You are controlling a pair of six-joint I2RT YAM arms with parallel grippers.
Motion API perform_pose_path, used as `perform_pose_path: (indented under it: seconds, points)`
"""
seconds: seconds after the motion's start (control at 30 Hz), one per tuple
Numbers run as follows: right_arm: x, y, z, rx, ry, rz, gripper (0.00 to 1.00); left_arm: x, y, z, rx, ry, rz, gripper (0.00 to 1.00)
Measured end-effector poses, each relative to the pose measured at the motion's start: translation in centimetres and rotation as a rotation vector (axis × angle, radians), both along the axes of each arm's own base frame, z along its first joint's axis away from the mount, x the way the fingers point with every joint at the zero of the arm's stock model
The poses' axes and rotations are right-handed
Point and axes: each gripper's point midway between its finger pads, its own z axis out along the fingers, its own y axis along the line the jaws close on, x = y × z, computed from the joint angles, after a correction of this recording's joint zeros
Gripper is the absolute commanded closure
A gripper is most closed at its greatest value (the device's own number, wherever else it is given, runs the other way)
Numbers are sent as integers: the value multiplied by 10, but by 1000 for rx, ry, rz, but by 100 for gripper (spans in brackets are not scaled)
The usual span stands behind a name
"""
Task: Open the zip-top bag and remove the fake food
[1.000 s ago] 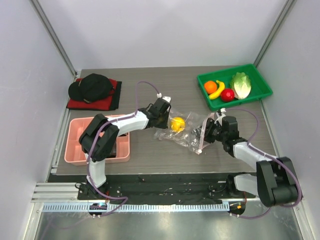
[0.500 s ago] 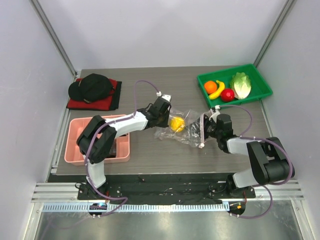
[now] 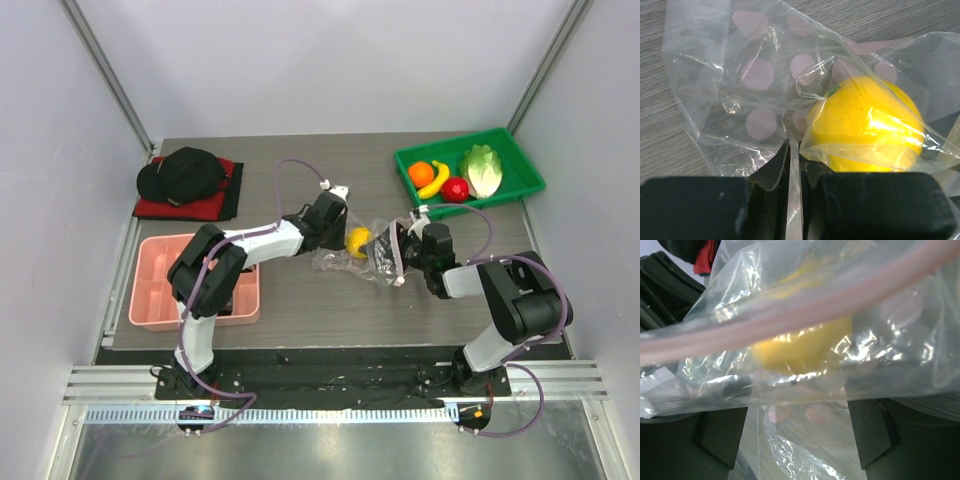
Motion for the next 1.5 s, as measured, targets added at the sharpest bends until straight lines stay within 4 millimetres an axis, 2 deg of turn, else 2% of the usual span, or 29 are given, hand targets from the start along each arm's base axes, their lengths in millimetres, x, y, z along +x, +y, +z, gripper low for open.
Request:
perform_pose_path:
  seconds: [0.13,0.27,0.37,0.47,0.53,0.63,0.7,0.77,0.9,0.97,1.2,1.43,1.5]
  points:
    - [7,-4,-3,-23,-25,-28,15,1,1,-1,-3,-13,8,91]
    - [14,-6,-5,-34,-42,-50,15,-7,22,2,34,-29,43,94]
    - [16,-6,-4,-36,-53,-55,14,-9,30,23,23,-64,61,98]
    - [17,-6,-2,-36,-64,-57,14,-3,27,52,-27,-113,68,98]
    - [17,-7,-2,-37,-65,-58,14,3,22,67,-64,-135,68,99]
    - [18,-7,-2,-40,-69,-58,13,14,9,75,-101,-141,65,99]
    - [19,-7,-1,-41,-74,-59,13,23,0,71,-112,-138,61,99]
    - [20,-6,0,-40,-79,-59,11,27,-5,59,-111,-122,56,99]
    - [24,-6,0,-42,-92,-63,8,25,-9,26,-86,-64,48,98]
    - [25,-7,0,-44,-96,-63,7,24,-11,16,-88,-43,46,98]
    - [37,-4,-8,-55,-94,-62,6,26,-25,19,-166,-59,28,98]
    - [50,-3,-8,-72,-129,-62,5,29,-23,17,-185,-65,32,98]
    - [53,-3,-8,-80,-137,-65,9,28,-23,15,-185,-64,31,98]
